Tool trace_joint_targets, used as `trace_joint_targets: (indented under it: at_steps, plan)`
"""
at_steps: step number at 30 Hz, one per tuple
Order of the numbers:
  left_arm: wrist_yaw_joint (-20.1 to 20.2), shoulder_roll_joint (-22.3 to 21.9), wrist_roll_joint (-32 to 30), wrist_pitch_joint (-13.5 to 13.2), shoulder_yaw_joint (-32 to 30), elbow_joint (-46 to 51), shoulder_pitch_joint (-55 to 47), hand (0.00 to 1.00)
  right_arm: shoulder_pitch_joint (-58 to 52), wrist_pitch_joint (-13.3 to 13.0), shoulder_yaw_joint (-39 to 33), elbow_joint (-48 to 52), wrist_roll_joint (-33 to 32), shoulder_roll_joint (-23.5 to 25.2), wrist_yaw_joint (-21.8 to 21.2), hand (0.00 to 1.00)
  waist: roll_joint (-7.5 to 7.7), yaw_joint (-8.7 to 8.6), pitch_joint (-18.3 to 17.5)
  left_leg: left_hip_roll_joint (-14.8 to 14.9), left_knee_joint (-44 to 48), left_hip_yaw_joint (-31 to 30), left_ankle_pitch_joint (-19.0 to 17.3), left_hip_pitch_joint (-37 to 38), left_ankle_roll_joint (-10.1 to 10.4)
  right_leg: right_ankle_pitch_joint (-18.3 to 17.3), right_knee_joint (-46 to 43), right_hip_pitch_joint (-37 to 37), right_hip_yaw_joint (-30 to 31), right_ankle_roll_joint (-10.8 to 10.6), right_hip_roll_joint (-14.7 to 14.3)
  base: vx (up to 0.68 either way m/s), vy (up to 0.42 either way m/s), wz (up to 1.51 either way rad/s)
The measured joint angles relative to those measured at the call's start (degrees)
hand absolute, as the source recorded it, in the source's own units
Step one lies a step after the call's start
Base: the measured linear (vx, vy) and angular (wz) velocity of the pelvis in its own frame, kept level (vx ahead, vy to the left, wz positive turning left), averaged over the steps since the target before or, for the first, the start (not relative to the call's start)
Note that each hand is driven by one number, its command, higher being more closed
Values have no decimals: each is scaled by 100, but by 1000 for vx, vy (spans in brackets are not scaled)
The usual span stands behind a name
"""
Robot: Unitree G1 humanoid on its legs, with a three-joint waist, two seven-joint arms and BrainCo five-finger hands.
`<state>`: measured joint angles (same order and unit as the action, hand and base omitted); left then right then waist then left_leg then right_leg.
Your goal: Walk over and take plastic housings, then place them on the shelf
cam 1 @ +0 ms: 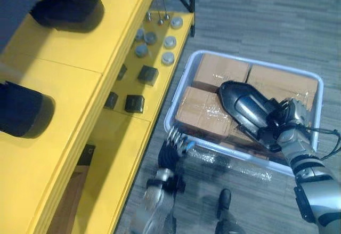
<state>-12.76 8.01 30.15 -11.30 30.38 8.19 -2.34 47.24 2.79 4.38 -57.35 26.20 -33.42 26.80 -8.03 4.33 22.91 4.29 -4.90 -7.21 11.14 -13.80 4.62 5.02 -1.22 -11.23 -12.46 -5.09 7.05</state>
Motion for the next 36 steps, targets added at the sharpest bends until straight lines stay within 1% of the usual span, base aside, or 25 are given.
trace_joint_targets:
  at_steps: [2,4,7,9,10,11,12,13,14,16,19,20,21,23,24,26,30,34,35,36]
  plan:
    - [241,78,7,95,11,-1,-429,0,-436,-13,5,350,141,214,5,100,10,28,-340,28,-2,79,-52,147,3,-15,101,153,55,-25,-22,53,-23,-12]
    - [360,101,17,146,6,-1,-480,0,-772,-15,-2,672,173,332,5,100,16,15,-590,47,-3,92,-80,225,16,-8,191,268,58,-20,-41,72,-24,-6]
    - [448,96,23,192,-11,-4,-451,0,-1297,-14,-282,1197,379,664,11,100,102,-21,-907,95,-6,111,-153,445,32,7,299,531,56,4,-96,52,-18,-3]
    - [448,25,20,210,-54,-81,-401,0,-1748,-6,-431,1872,508,933,19,100,199,-72,-1207,152,-6,161,-220,593,64,9,384,690,86,9,-150,66,-24,-14]
    - [430,-43,18,223,-84,-167,-358,0,-1938,-2,-440,2205,617,1029,27,100,260,-70,-1305,181,-7,229,-242,692,77,11,399,762,108,13,-174,41,-18,-17]
    - [418,-64,19,233,-88,-249,-321,0,-2028,0,-446,2374,632,1088,30,100,292,-78,-1356,185,-7,248,-254,743,86,9,412,808,120,15,-187,30,-17,-14]
    - [369,-88,18,265,-86,-439,-220,0,-2181,12,-450,2688,671,1188,32,100,346,-130,-1466,194,-8,254,-270,810,99,6,450,892,119,21,-209,14,-11,-5]
    - [341,-103,18,275,-84,-521,-173,0,-2243,15,-460,2858,722,1242,35,100,367,-157,-1492,206,-8,257,-277,852,106,3,455,934,122,25,-221,5,-17,-5]
    - [286,-161,17,304,-92,-630,-158,0,-2317,17,-499,3159,820,1406,39,100,418,-216,-1560,226,-10,273,-292,911,119,-4,455,978,146,33,-238,-12,-11,-10]
    - [153,-263,9,347,-67,-876,-66,0,-2570,22,-630,3715,841,1646,142,100,508,-214,-1729,269,-19,340,-315,958,142,-9,467,990,227,33,-270,-26,-8,-16]
    - [-15,-378,-16,416,-52,-1203,34,0,-2883,27,-636,4335,846,1974,250,100,620,-226,-1826,293,-27,404,-341,1121,162,-29,494,1131,267,9,-284,-31,2,-12]
    - [-97,-425,-32,448,-45,-1315,45,0,-3039,27,-618,4568,847,2098,289,100,657,-250,-1947,298,-28,407,-355,1120,162,-30,507,1132,279,10,-288,-40,4,-3]
    - [-121,-449,-57,456,-45,-1364,49,0,-3090,27,-594,4667,847,2147,303,100,668,-273,-1985,300,-28,407,-360,1120,159,-30,510,1132,287,10,-289,-39,12,-4]
    - [-321,-470,-282,542,-42,-1560,82,0,-3201,26,-438,4992,876,2333,377,100,704,-300,-2037,310,-29,455,-381,1174,165,-28,515,1145,397,11,-297,-28,14,-15]
    - [-355,-474,-324,562,-33,-1638,93,0,-3208,24,-377,5038,887,2365,387,100,714,-310,-2055,317,-29,492,-389,1189,170,-26,527,1154,410,14,-297,-38,11,-19]
    - [-548,-499,-352,644,26,-1889,187,0,-3303,21,-188,5264,892,2496,456,100,757,-332,-2146,340,-29,548,-395,1207,174,-16,588,1178,434,25,-300,-31,13,-11]
    - [-766,-547,-327,657,36,-2106,402,0,-3401,0,147,5434,886,2558,566,100,822,-336,-2208,363,-29,565,-408,1245,191,-11,584,1189,480,33,-322,-13,12,-6]
    - [-842,-579,-51,635,46,-2187,637,0,-3418,-38,508,5440,826,2717,608,100,827,-344,-2258,381,-28,620,-442,1303,220,-7,589,1223,545,37,-345,6,8,-5]
    - [-864,-599,63,633,47,-2193,711,0,-3418,-46,610,5440,805,2736,616,100,828,-345,-2260,384,-28,636,-447,1303,222,-1,590,1222,547,42,-350,0,0,0]
    - [-924,-635,320,585,52,-2194,849,0,-3418,-75,800,5439,771,2774,621,100,826,-344,-2262,385,-27,645,-457,1306,224,11,595,1222,552,55,-355,0,0,0]
